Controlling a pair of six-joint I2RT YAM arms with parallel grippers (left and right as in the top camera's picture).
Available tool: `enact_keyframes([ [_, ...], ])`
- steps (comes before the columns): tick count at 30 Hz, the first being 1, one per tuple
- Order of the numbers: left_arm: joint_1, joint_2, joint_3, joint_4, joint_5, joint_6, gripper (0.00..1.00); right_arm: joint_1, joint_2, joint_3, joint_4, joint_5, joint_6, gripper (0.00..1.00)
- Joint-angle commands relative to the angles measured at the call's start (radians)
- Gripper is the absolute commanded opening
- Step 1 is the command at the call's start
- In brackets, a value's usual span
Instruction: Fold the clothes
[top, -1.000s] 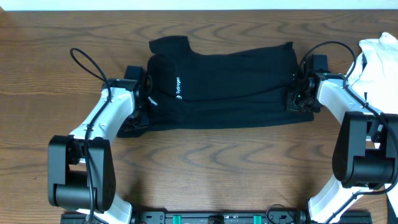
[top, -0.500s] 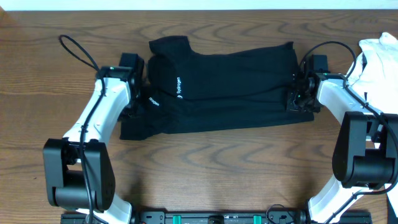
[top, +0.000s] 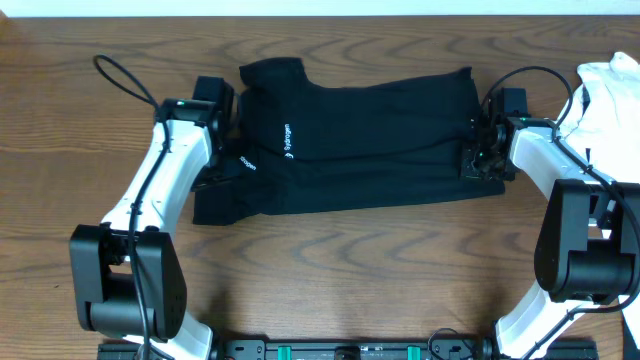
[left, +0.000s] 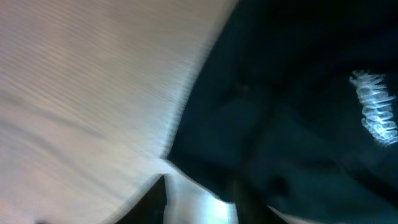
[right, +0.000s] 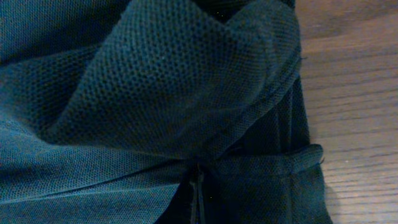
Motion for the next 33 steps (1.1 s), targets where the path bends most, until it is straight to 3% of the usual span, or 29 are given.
enact_keyframes([
  [1, -0.040, 0.005, 0.018, 0.005, 0.158, 0.006, 0.11, -0.027, 0.036, -0.032, -0.005, 0.072, 0.005, 0.01],
  [3, -0.068, 0.005, 0.018, 0.009, 0.204, 0.006, 0.06, -0.027, 0.036, -0.032, -0.005, 0.072, 0.005, 0.01],
  [19, -0.275, 0.025, 0.002, 0.077, 0.216, -0.052, 0.06, -0.025, 0.036, -0.032, -0.008, 0.068, 0.005, 0.01],
  [33, -0.299, 0.141, -0.008, 0.090, 0.217, -0.054, 0.06, -0.023, 0.036, -0.032, -0.008, 0.057, 0.005, 0.01],
])
